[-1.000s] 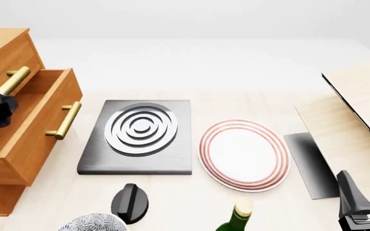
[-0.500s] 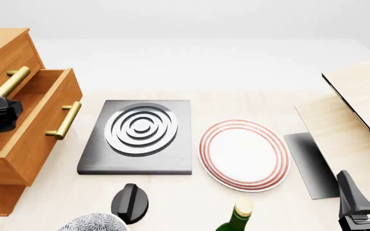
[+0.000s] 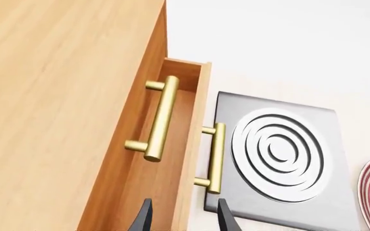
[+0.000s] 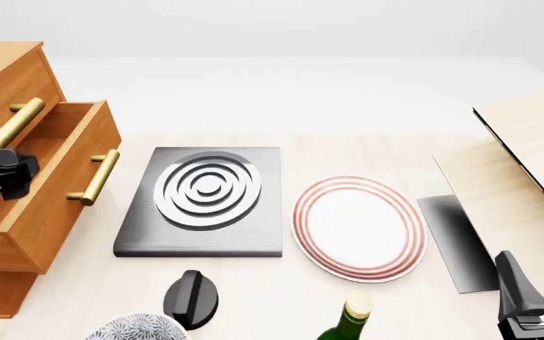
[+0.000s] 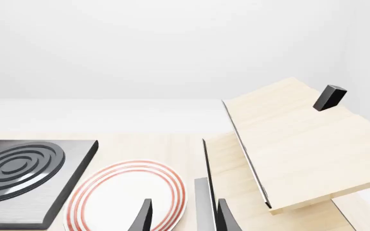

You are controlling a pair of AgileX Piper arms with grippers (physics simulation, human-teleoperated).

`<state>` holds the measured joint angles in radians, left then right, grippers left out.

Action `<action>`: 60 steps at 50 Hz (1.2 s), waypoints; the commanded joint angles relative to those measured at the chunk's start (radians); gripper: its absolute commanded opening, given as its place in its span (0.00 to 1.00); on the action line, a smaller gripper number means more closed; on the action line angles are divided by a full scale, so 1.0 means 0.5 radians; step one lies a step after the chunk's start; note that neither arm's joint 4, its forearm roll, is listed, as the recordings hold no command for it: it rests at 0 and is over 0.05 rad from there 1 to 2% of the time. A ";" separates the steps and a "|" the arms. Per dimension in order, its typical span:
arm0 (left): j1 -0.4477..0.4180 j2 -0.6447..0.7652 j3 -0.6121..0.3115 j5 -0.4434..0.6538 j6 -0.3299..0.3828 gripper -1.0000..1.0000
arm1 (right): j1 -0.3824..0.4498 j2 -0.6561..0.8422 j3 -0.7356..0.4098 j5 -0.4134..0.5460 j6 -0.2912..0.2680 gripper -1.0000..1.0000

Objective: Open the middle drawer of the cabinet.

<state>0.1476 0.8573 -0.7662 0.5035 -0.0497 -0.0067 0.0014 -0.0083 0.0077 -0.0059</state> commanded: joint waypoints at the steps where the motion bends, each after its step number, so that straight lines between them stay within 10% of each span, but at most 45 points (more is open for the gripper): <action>1: 0.012 -0.098 0.016 0.031 0.002 1.00 | 0.003 0.001 0.004 -0.004 0.002 1.00; 60: -0.054 0.081 0.135 -0.091 -0.078 1.00 | 0.003 0.001 0.003 -0.004 0.000 1.00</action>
<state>0.1267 0.9345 -0.7030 0.4455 -0.0810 -0.0068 0.0014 -0.0083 0.0077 -0.0060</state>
